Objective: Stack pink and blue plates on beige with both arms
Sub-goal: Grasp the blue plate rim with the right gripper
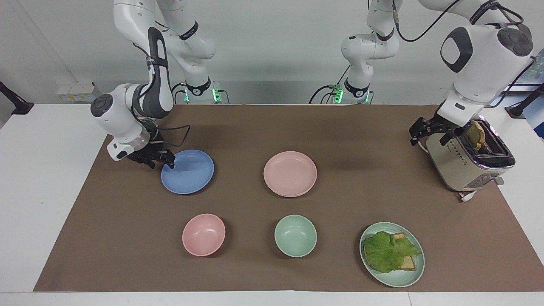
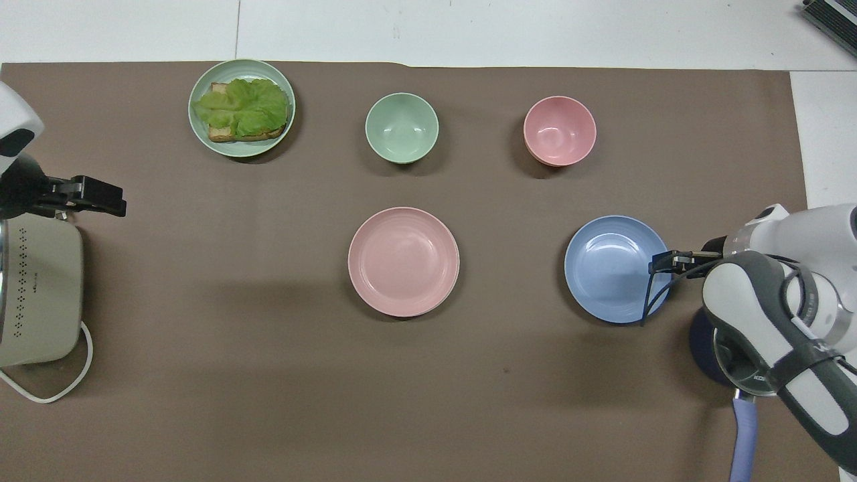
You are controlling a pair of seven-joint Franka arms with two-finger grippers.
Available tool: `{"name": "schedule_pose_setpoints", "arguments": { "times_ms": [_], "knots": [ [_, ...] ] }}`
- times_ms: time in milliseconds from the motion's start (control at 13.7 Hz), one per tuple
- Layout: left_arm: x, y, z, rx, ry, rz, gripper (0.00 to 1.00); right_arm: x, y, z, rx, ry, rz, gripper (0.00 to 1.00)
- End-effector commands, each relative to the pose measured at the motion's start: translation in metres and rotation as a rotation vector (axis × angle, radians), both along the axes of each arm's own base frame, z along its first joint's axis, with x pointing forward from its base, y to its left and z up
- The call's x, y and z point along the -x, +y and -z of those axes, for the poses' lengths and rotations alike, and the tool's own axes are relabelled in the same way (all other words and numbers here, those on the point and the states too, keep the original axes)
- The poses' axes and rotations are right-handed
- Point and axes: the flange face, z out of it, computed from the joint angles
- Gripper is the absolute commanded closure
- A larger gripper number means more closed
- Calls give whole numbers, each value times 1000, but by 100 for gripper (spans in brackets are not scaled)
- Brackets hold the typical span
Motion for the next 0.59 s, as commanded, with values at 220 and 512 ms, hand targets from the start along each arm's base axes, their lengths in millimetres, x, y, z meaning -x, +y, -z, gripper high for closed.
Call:
{"name": "schedule_pose_setpoints", "arguments": {
  "times_ms": [220, 512],
  "knots": [
    [2, -15, -22, -16, 6, -42, 0, 7, -4, 10, -28, -17, -11, 70],
    [4, -13, -22, -16, 16, -47, 0, 9, -28, 1, -50, -48, -26, 100]
  ]
}}
